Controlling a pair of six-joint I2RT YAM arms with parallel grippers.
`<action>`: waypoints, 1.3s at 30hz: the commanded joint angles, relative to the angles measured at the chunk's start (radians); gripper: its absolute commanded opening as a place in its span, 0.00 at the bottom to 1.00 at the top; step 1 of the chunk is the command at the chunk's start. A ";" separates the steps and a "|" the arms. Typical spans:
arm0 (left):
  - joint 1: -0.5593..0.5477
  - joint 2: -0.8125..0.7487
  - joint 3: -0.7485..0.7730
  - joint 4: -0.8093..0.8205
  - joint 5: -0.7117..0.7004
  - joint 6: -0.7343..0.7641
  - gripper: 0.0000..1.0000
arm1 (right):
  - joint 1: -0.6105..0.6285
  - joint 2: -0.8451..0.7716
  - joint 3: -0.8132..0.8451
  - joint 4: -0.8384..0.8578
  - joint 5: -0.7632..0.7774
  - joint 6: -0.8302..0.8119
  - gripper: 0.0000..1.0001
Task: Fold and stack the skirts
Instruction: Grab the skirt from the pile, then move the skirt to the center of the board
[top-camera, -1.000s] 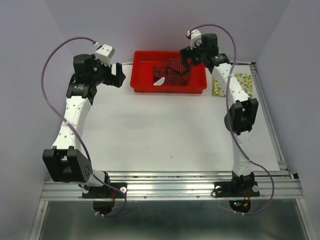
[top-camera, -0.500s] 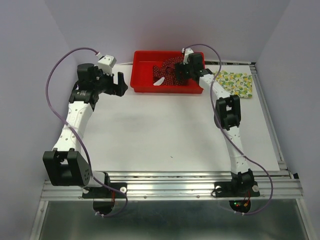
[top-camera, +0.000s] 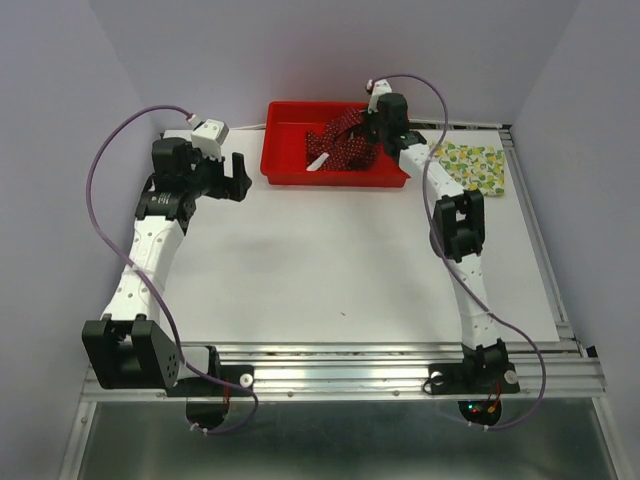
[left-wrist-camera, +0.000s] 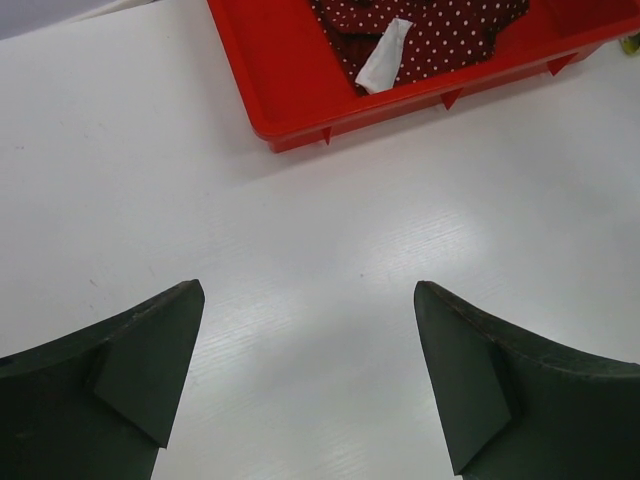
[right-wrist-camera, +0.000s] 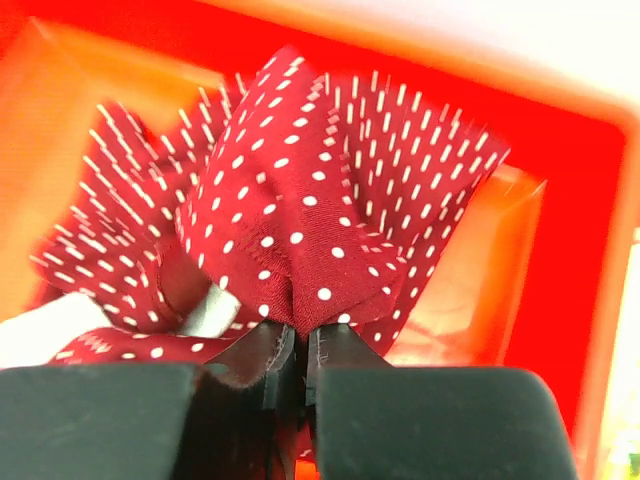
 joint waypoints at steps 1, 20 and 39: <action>0.004 -0.040 -0.031 0.044 -0.022 -0.020 0.99 | 0.007 -0.204 0.038 0.121 -0.013 0.011 0.01; 0.012 -0.114 -0.057 0.099 0.018 -0.066 0.99 | 0.056 -0.559 0.176 0.368 -0.109 0.131 0.01; 0.015 -0.171 -0.060 -0.077 0.302 0.232 0.99 | 0.094 -0.984 -0.386 0.215 -0.287 0.221 0.01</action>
